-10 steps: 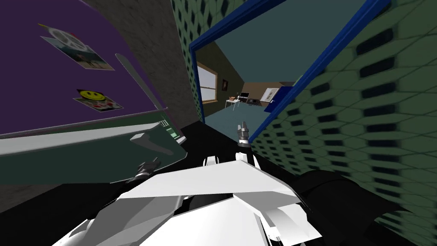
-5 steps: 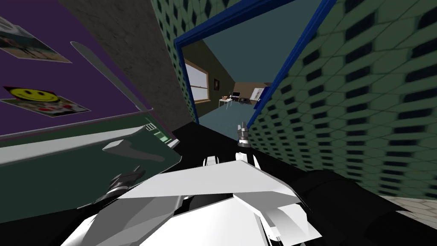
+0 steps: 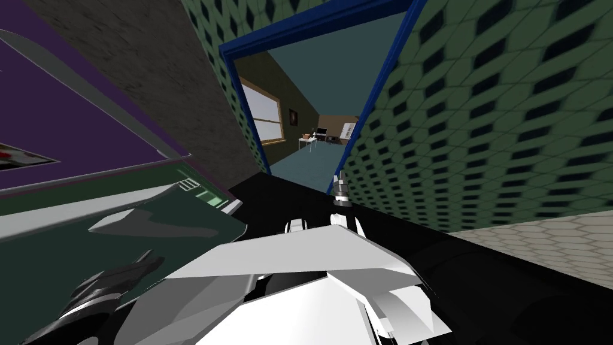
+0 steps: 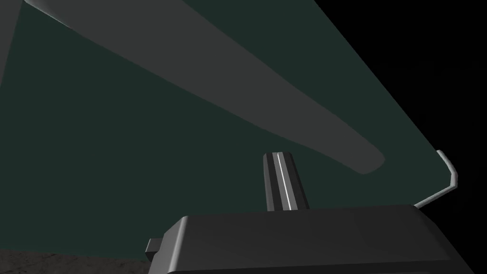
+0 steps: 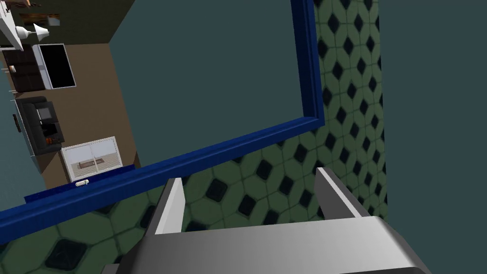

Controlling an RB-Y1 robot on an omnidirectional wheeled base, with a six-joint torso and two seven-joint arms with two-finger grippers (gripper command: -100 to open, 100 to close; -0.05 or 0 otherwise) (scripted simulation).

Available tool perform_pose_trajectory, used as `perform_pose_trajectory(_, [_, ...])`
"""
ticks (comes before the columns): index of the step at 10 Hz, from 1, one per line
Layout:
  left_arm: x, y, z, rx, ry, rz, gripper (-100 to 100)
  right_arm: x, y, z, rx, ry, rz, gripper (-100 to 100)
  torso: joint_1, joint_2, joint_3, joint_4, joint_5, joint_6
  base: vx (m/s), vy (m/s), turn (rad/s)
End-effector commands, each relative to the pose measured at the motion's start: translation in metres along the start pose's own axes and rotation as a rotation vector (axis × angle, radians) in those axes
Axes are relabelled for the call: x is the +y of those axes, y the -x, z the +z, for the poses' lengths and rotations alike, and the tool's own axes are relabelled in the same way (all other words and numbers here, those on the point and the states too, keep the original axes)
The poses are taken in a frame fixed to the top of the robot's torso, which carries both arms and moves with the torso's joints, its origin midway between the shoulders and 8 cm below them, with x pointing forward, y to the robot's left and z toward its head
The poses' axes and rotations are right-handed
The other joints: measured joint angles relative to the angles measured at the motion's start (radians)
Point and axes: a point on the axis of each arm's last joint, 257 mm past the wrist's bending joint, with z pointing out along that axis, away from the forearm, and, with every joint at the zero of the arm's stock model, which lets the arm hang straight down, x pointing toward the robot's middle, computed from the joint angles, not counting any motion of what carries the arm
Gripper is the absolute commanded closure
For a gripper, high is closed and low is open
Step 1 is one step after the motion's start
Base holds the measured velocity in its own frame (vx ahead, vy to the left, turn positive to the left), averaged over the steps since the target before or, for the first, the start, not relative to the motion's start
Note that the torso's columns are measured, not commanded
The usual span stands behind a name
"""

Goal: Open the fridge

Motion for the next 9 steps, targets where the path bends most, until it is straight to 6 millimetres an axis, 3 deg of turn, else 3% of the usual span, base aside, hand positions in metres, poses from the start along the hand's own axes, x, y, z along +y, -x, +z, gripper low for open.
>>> perform_pose_trajectory(1, [-0.033,0.007,-0.014,-0.013,-0.048,0.017,100,0.0,0.0,0.0,0.0,0.0,0.0,0,0.004,-0.005,-0.003,-0.002,0.002,-0.002,0.0,0.004,0.062])
perform_pose_trajectory(2, [-0.034,0.008,-0.014,-0.015,-0.051,0.014,100,0.0,0.0,0.0,0.0,-0.001,-0.001,0,0.005,-0.006,-0.004,-0.002,0.002,-0.002,0.014,0.008,0.038])
perform_pose_trajectory(3, [-0.069,0.029,-0.033,-0.044,-0.08,0.032,100,0.0,0.0,0.0,0.0,-0.001,-0.001,0,0.003,-0.005,-0.004,-0.002,0.002,0.0,-0.119,-0.069,-0.326])
perform_pose_trajectory(5, [-0.114,0.026,-0.041,-0.041,-0.121,0.083,100,0.0,0.0,0.0,0.0,0.0,0.0,0,-0.004,0.006,0.004,0.002,-0.001,0.0,-0.137,-0.088,-0.409])
perform_pose_trajectory(7, [-0.127,0.023,-0.044,-0.032,-0.156,0.073,100,0.0,0.0,0.0,0.0,0.0,-0.001,0,0.004,-0.005,-0.004,-0.002,0.002,-0.002,-0.011,-0.027,-0.064])
perform_pose_trajectory(8, [-0.161,0.036,-0.063,-0.059,-0.175,0.111,100,0.0,0.0,0.0,0.0,-0.001,-0.001,0,0.005,-0.006,-0.004,-0.002,0.002,-0.001,-0.121,-0.115,-0.358])
perform_pose_trajectory(9, [-0.182,0.033,-0.069,-0.055,-0.2,0.121,100,0.0,0.0,0.0,0.0,0.0,0.0,0,-0.003,0.001,0.0,0.0,0.0,0.001,-0.164,-0.143,-0.448])
